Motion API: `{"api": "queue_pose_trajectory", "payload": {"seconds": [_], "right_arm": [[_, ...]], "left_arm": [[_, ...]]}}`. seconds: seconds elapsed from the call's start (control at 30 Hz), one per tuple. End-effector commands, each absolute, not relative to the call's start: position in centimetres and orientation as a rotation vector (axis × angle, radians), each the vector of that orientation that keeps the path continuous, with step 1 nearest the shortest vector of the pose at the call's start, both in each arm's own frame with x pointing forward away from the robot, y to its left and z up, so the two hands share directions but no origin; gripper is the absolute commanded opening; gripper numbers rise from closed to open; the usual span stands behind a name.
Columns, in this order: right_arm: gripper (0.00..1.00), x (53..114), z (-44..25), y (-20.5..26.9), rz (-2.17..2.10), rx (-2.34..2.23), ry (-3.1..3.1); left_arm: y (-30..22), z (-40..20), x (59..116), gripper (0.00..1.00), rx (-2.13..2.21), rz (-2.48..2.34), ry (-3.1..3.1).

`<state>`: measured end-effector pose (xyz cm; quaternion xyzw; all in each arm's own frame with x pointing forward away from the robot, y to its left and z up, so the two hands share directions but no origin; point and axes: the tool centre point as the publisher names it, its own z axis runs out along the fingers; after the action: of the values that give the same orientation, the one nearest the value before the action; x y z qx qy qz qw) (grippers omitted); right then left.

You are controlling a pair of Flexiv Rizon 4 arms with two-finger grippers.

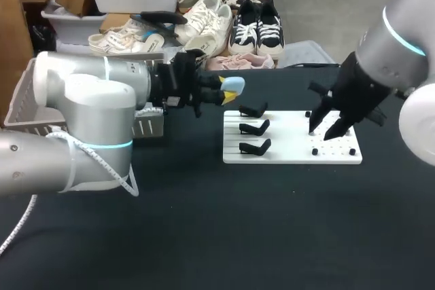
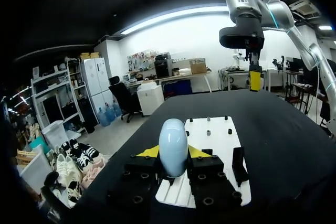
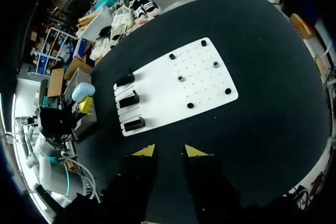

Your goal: Pick up each earbud case from the left stands, insert the matching earbuds, close the lid, and place the case in the box.

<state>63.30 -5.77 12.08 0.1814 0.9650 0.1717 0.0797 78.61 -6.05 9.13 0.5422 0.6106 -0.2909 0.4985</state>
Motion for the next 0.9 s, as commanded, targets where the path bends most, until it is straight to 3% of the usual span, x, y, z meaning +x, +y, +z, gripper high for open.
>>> {"api": "queue_pose_trajectory", "payload": {"seconds": [0.03, 0.5, 0.9], "right_arm": [[0.29, 63.1, 12.1, -5.4, 0.472, 0.563, 2.806], [0.28, 64.4, 12.5, -3.9, 0.459, 0.576, 2.801], [0.27, 64.9, 12.4, -2.9, 0.436, 0.616, 2.825]], "left_arm": [[-1.5, 10.6, 77.0, 0.0, 1.256, -0.621, 1.502], [9.0, 11.6, 79.4, 0.0, 1.147, -0.429, 1.614], [14.2, 9.7, 81.2, 0.0, 1.078, -0.395, 1.72]]}}
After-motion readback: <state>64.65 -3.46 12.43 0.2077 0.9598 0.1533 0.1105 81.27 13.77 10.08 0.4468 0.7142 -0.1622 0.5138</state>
